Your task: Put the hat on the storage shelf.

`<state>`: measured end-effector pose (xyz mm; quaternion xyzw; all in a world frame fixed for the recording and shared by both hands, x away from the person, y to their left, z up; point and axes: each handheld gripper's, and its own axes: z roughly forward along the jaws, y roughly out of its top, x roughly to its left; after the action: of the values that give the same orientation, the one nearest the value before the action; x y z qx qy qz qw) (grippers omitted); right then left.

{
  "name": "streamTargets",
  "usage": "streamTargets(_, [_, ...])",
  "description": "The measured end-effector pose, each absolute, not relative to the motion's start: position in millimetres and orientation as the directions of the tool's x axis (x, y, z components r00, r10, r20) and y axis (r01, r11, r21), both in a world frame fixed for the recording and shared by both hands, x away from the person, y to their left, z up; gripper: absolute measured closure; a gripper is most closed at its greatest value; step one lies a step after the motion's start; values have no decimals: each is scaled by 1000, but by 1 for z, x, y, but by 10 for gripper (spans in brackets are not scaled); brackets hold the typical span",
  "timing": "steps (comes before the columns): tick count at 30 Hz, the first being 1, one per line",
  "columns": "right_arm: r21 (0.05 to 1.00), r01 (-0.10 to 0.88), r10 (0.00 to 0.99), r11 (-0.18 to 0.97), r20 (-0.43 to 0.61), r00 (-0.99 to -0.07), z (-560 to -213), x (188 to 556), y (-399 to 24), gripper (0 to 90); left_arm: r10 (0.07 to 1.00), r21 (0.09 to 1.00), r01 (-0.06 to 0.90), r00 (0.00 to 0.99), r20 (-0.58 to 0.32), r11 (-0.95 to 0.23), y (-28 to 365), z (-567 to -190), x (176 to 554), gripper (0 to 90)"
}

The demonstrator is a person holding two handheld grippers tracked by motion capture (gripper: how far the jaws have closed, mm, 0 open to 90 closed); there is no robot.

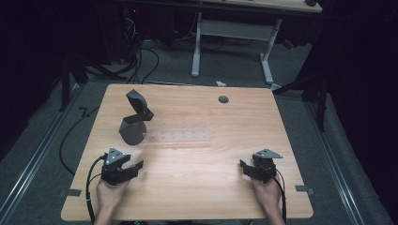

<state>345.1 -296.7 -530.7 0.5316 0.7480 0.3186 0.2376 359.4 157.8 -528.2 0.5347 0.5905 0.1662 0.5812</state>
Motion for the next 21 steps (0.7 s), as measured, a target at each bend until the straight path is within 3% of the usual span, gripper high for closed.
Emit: streamTargets(21, [729,644,946,232,-17,-323,-531,345,-297,396,892,857,437,219,-396,273,144,-547,359,361])
